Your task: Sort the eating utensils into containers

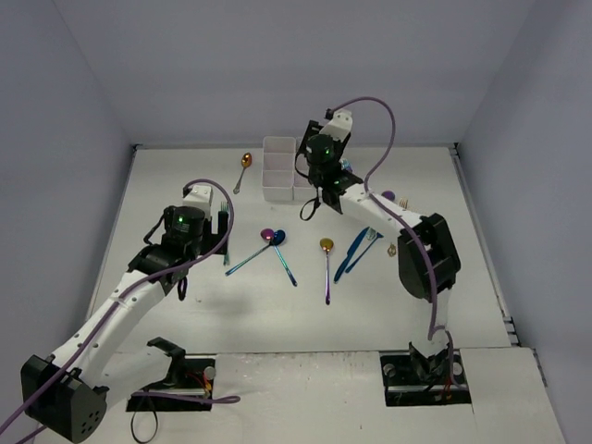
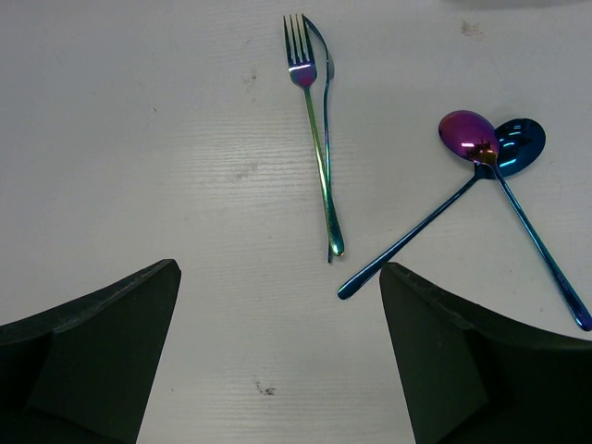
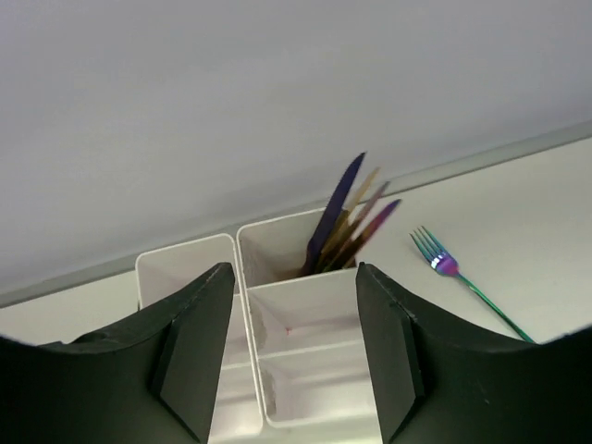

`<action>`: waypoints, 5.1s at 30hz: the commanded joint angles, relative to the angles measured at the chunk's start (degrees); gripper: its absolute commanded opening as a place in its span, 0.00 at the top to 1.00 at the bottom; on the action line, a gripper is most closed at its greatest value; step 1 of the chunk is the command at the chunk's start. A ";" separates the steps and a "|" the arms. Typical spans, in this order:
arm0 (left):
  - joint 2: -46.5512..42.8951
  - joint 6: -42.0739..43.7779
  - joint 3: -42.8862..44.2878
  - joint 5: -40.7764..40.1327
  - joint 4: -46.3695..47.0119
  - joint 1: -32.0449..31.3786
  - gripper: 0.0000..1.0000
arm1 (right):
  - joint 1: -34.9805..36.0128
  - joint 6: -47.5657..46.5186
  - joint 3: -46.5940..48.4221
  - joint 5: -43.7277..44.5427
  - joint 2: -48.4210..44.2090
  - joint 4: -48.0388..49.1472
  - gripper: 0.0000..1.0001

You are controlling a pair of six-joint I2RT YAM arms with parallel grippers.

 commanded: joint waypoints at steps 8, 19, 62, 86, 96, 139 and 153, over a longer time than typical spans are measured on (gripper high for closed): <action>-0.26 -0.90 2.22 1.54 2.02 0.26 0.13 | -2.51 14.87 -14.64 -7.82 -19.75 -37.98 0.37; 1.29 -0.90 2.62 2.28 2.46 0.26 0.13 | -2.69 22.91 -29.39 -17.99 -23.35 -43.19 0.37; 1.48 -0.55 2.90 1.14 2.02 0.26 0.13 | -3.88 23.73 -33.75 -20.08 -21.32 -43.01 1.00; 0.82 -0.72 2.45 0.65 2.46 0.26 0.13 | -3.69 -0.38 -1.37 -13.45 -22.69 -20.18 1.00; -0.33 -0.63 2.11 -0.74 1.67 0.26 0.12 | -12.07 5.09 -11.61 -25.32 -20.98 -31.05 0.64; 2.53 -0.02 2.80 3.81 2.27 0.26 0.13 | -7.59 16.24 -7.98 -13.02 6.36 -32.20 0.53; 1.58 -0.44 2.75 4.67 2.18 0.26 0.13 | -6.71 4.68 -21.16 -15.42 -5.75 -38.19 0.55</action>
